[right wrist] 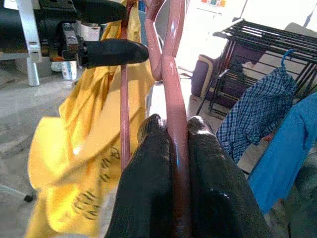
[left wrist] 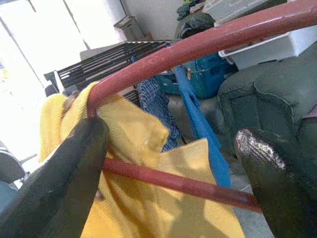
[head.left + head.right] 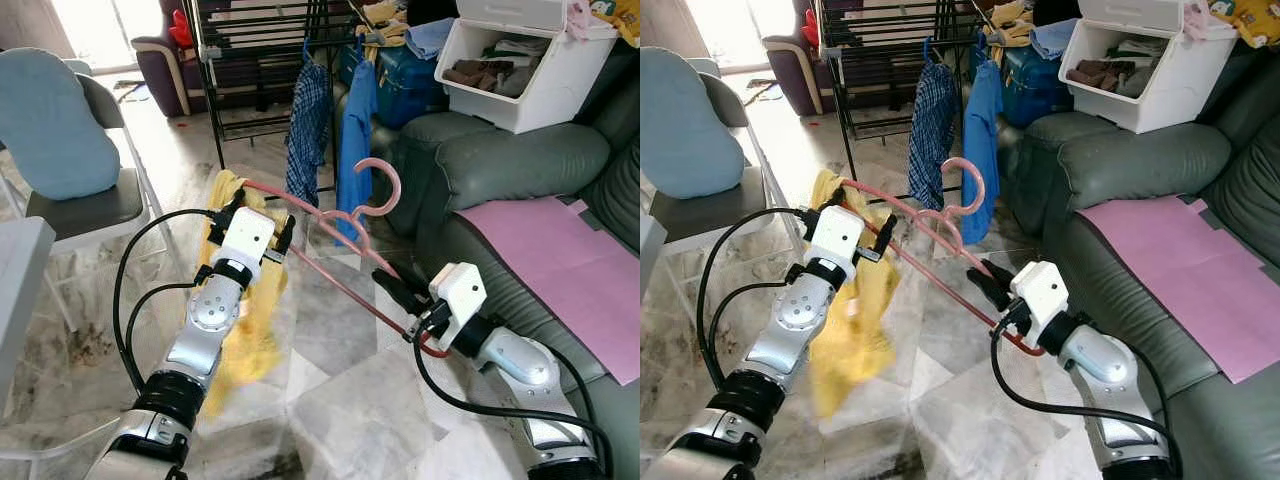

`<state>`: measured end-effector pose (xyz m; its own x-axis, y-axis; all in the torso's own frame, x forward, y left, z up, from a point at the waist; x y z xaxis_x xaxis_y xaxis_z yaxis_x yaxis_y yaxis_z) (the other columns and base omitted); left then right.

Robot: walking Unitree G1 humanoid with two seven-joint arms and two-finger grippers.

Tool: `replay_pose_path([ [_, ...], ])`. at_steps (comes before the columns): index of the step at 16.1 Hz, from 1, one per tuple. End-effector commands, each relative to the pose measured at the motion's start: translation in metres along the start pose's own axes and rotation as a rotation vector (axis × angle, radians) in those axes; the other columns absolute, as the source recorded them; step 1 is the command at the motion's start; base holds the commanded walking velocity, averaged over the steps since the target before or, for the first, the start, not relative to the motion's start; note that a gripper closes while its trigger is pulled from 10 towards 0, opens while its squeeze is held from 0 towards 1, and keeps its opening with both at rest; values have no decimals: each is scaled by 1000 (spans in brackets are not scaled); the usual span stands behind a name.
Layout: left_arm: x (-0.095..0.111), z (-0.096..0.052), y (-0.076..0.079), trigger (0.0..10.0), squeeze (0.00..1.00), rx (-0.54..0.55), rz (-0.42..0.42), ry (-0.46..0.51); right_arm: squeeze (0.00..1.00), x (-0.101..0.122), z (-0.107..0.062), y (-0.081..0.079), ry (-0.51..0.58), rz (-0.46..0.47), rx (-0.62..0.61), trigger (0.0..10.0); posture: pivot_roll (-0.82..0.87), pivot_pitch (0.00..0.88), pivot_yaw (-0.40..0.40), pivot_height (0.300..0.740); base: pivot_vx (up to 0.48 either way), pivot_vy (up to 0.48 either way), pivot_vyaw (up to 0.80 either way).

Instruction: Hang hanger

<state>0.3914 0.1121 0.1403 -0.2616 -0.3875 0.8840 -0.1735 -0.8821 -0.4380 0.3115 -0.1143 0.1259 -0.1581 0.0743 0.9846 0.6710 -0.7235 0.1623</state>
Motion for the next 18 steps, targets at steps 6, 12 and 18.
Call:
replay_pose_path([
  [6, 3, -7, 14, 10000, 1000, -66, -53, 27, 0, 18, 14, 13, 71, -58, -50, 10000, -114, 0, 2, 740, 0, 0, 0],
  [12, -9, 1, -9, 10000, 0, 72, -108, -47, 0, 20, 14, 7, 76, -37, 3, 10000, -119, 0, 1, 740, 0, 0, 0],
  [18, -8, 5, -16, 10000, 0, 83, -201, -49, 0, 16, 12, 2, 63, -33, 32, 10000, -126, 0, 7, 740, 0, 0, 0],
])
Point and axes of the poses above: a point about 5 cm out from each wrist's last joint towards the gripper, its own z axis pointing out of the wrist towards the gripper, its own x axis along the axis of the wrist's last joint, y = z × x, the point moved 5 cm from there along z, pointing out of the wrist towards the gripper, and after that the axes turned 4 degrees about z, right-handed, at the moved point
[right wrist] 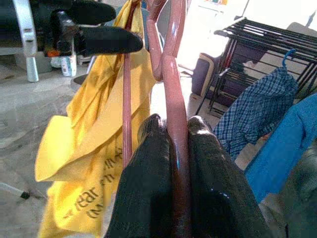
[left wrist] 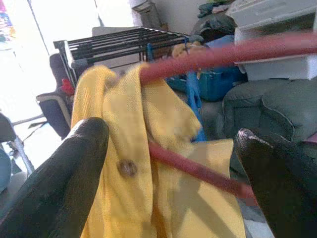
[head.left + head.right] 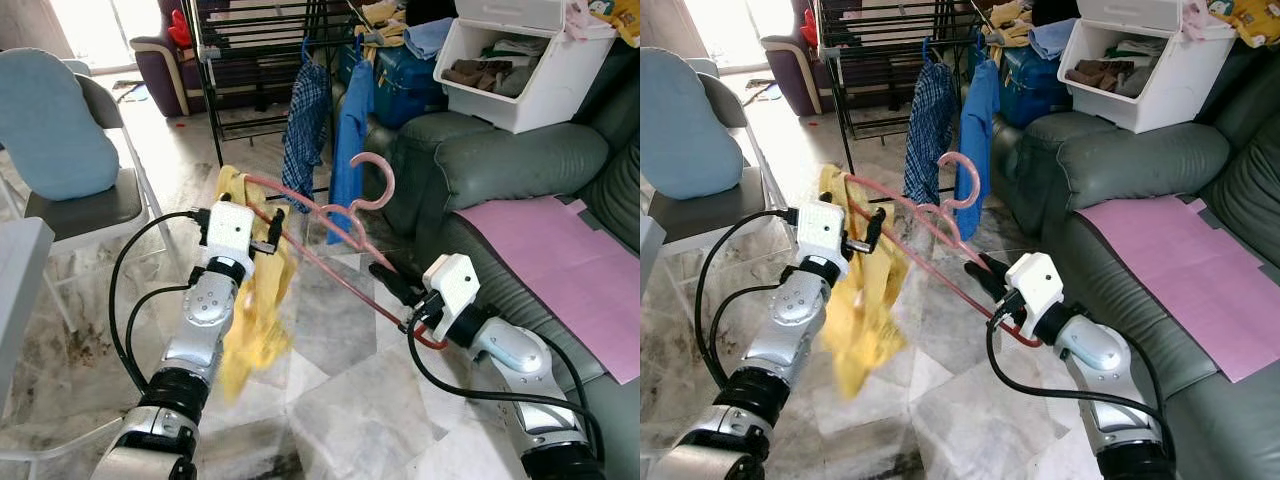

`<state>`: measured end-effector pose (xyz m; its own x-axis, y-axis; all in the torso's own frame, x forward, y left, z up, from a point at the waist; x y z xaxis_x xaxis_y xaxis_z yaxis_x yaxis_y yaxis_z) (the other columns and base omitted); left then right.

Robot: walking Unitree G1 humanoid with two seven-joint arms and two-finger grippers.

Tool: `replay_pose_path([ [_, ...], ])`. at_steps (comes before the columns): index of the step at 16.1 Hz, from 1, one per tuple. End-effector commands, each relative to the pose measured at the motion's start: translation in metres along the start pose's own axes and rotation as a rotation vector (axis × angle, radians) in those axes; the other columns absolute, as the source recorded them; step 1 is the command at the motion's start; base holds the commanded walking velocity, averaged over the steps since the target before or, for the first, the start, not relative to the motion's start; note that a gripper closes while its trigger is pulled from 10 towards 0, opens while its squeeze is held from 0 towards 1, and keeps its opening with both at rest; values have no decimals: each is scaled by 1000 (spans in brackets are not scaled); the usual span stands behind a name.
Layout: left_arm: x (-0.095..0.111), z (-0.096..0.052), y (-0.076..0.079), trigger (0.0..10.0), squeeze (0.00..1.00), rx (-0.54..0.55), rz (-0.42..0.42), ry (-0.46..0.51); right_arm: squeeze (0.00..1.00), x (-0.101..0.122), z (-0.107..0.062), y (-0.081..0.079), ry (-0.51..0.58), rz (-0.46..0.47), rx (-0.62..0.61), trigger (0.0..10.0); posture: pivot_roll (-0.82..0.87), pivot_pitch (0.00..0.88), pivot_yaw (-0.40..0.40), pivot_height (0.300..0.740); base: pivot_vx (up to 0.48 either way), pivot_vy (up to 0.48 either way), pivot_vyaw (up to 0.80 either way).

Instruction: Hang hanger

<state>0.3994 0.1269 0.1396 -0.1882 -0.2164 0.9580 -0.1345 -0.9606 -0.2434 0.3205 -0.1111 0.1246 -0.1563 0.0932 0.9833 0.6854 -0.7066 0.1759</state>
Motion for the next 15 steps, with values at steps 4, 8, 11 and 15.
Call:
replay_pose_path([
  [4, -1, 4, -9, 5373, 0, 14, -5, -16, 0, 19, 3, -4, 79, -21, 30, 10000, -130, 0, 8, 740, 0, 0, 0],
  [8, -1, 6, -19, 0, 0, 30, -2, -20, 0, 19, 2, -5, 77, -20, 35, 10000, -132, 0, 9, 740, 0, 0, 0],
  [11, -3, 6, -23, 0, 0, 45, -21, -29, 0, 19, 2, -6, 78, -22, 39, 10000, -133, 0, 9, 740, 0, 0, 0],
  [15, -5, 7, -24, 0, 0, 46, -39, -35, 0, 19, 2, -6, 75, -24, 42, 10000, -134, 0, 9, 740, 0, 0, 0],
])
Point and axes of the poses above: a point about 5 cm out from each wrist's last joint towards the gripper, its own z axis pointing out of the wrist towards the gripper, its own x axis along the axis of the wrist's last joint, y = z × x, the point moved 5 cm from there along z, pointing out of the wrist towards the gripper, and after that the axes turned 4 degrees about z, right-handed, at the moved point
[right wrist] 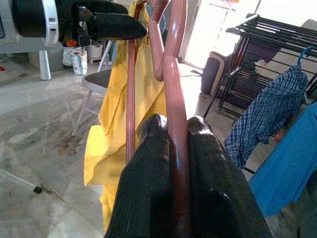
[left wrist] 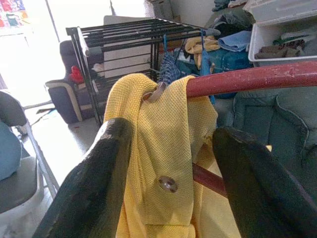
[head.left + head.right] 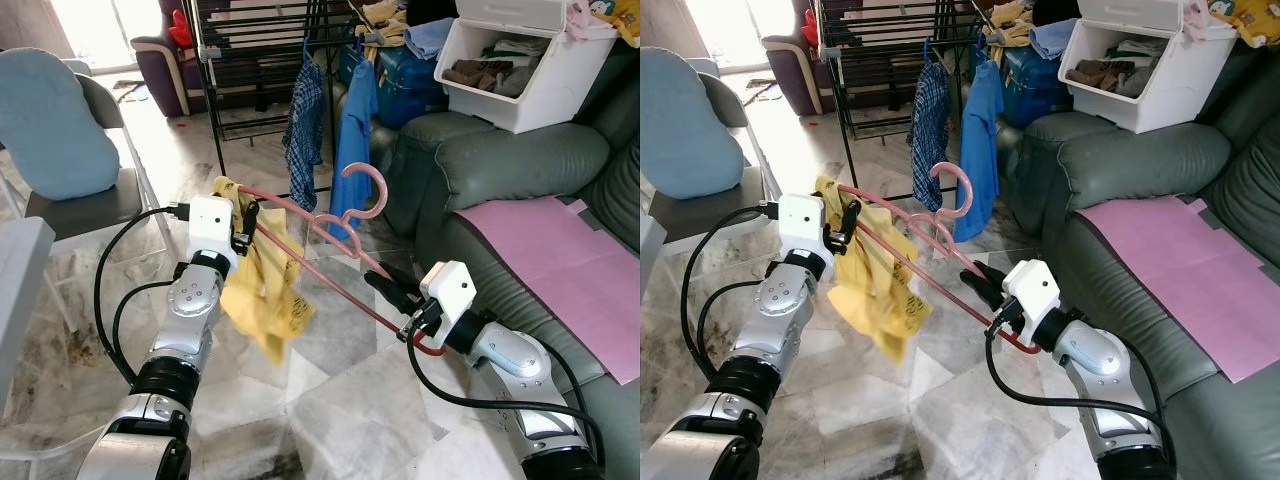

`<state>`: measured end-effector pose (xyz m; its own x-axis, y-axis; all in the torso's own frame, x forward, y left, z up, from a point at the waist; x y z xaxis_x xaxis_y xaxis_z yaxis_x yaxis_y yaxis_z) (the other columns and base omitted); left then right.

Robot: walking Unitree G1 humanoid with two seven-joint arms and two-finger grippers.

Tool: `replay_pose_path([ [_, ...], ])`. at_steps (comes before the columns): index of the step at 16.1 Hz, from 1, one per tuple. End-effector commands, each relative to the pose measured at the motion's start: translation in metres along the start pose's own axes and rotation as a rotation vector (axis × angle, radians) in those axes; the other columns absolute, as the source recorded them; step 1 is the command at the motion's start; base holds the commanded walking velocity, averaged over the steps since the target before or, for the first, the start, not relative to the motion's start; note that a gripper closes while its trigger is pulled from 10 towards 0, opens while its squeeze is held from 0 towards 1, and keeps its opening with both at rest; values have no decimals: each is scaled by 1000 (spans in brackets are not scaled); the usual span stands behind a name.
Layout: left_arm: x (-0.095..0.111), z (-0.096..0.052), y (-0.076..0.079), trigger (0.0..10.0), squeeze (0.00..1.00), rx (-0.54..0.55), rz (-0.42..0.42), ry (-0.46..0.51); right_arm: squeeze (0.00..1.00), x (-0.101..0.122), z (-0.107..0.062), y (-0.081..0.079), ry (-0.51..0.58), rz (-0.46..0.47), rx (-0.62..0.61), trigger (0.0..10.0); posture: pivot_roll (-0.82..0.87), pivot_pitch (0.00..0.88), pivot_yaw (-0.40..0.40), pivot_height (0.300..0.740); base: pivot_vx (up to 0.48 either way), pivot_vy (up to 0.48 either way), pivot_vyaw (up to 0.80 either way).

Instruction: Hang hanger

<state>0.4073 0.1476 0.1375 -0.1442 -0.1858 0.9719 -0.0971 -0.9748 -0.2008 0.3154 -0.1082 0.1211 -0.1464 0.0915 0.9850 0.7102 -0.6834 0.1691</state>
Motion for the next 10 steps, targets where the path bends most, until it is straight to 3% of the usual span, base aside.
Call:
replay_pose_path([
  [1, 3, 3, -3, 0, 0, -2, -3, 4, 0, 21, 3, 0, 79, -35, 8, 10000, -133, 0, 9, 740, 0, 0, 0],
  [10, -1, 2, 4, 0, 0, -25, -76, -24, 0, 19, 4, 0, 75, -35, 5, 10000, -133, 0, 9, 740, 0, 0, 0],
])
Point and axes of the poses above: a point about 5 cm out from each wrist's last joint towards the gripper, its own z axis pointing out of the wrist towards the gripper, its own x axis along the axis of the wrist's last joint, y = z × x, the point moved 5 cm from there along z, pointing out of the wrist towards the gripper, and after that the axes turned 4 degrees about z, right-handed, at the moved point
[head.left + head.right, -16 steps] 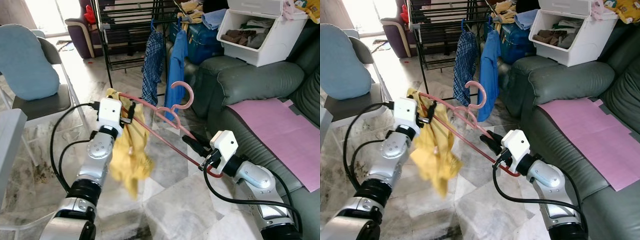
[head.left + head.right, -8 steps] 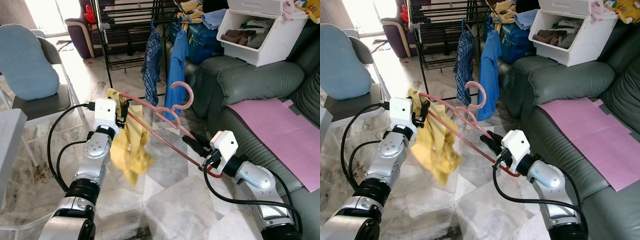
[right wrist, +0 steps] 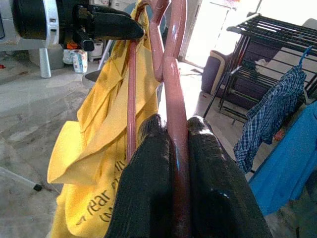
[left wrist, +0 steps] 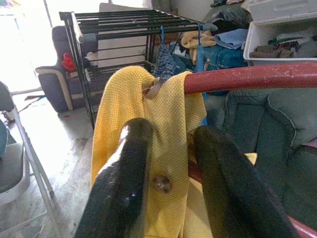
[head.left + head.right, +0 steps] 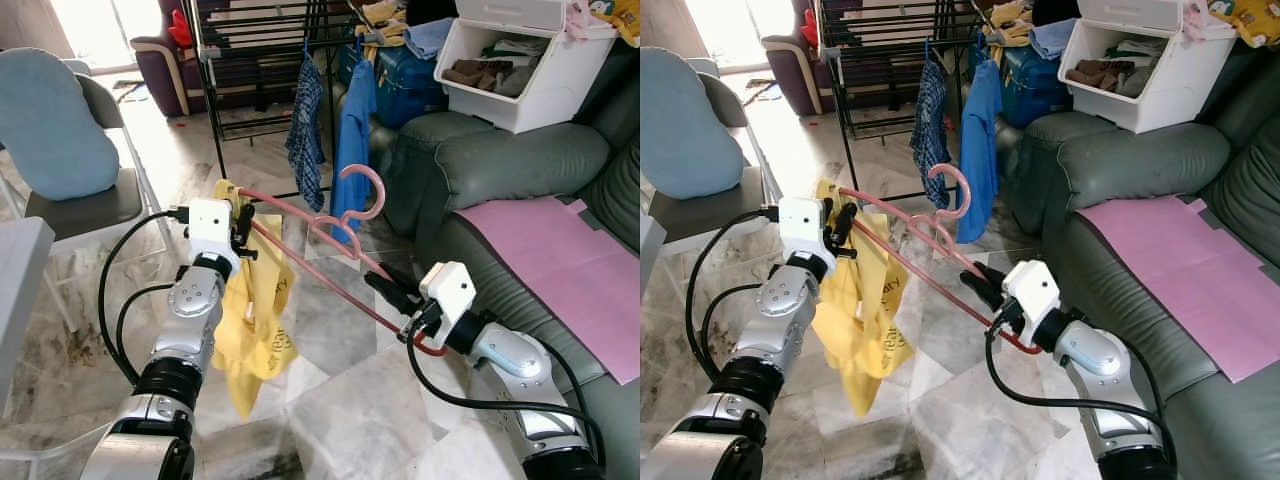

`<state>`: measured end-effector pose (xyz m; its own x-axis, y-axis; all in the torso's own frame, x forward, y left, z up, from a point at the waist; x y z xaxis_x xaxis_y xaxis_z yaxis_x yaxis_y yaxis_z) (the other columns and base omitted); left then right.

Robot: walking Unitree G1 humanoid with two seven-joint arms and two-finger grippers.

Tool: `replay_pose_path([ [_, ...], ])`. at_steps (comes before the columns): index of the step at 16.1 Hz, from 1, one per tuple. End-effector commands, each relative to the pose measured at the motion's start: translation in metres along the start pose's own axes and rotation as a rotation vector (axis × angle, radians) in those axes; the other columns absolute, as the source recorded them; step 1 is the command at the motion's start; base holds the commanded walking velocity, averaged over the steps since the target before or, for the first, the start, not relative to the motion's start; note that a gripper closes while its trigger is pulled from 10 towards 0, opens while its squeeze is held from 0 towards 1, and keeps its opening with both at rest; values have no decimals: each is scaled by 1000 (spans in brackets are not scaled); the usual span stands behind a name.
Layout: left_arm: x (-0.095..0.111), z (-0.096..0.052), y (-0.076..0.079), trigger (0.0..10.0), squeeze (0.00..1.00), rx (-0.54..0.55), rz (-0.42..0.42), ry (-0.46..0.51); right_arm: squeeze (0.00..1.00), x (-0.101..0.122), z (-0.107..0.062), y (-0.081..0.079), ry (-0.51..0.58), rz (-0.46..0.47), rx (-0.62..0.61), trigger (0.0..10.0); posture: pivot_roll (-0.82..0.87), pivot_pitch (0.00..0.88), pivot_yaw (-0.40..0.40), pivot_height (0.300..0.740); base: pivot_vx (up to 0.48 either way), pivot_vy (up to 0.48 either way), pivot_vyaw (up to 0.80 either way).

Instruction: Hang hanger

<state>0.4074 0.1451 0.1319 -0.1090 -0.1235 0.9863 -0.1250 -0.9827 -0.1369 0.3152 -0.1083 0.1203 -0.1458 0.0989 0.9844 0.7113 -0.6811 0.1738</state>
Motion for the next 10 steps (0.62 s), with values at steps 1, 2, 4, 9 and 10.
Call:
replay_pose_path([
  [1, 4, 2, 1, 0, 0, -7, -10, 3, 0, 20, 4, 1, 81, -31, 1, 10000, -134, 0, 9, 740, 0, 0, 0],
  [2, 4, 2, 0, 0, 0, -8, -11, 3, 0, 20, 4, 1, 80, -31, 1, 10000, -134, 0, 9, 740, 0, 0, 0],
  [4, 4, 2, 0, 0, 0, -9, -12, 3, 0, 20, 4, 1, 80, -31, 1, 10000, -134, 0, 9, 740, 0, 0, 0],
  [9, 4, 2, 1, 0, 0, -19, -18, 6, 0, 19, 5, 0, 78, -32, 3, 10000, -133, 0, 6, 740, 0, 0, 0],
  [10, 4, 2, 1, 0, 0, -20, -18, 6, 0, 19, 5, 1, 78, -32, 3, 10000, -133, 0, 6, 740, 0, 0, 0],
])
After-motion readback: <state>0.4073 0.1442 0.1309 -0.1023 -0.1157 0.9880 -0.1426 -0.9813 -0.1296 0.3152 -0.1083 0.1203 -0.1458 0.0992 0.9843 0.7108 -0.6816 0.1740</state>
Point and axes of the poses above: a point about 5 cm out from each wrist's last joint towards the gripper, its own z axis pointing out of the wrist towards the gripper, its own x axis along the axis of the wrist's last joint, y = z × x, the point moved 5 cm from there along z, pointing out of the wrist towards the gripper, and after that the axes turned 4 degrees about z, right-handed, at the moved point
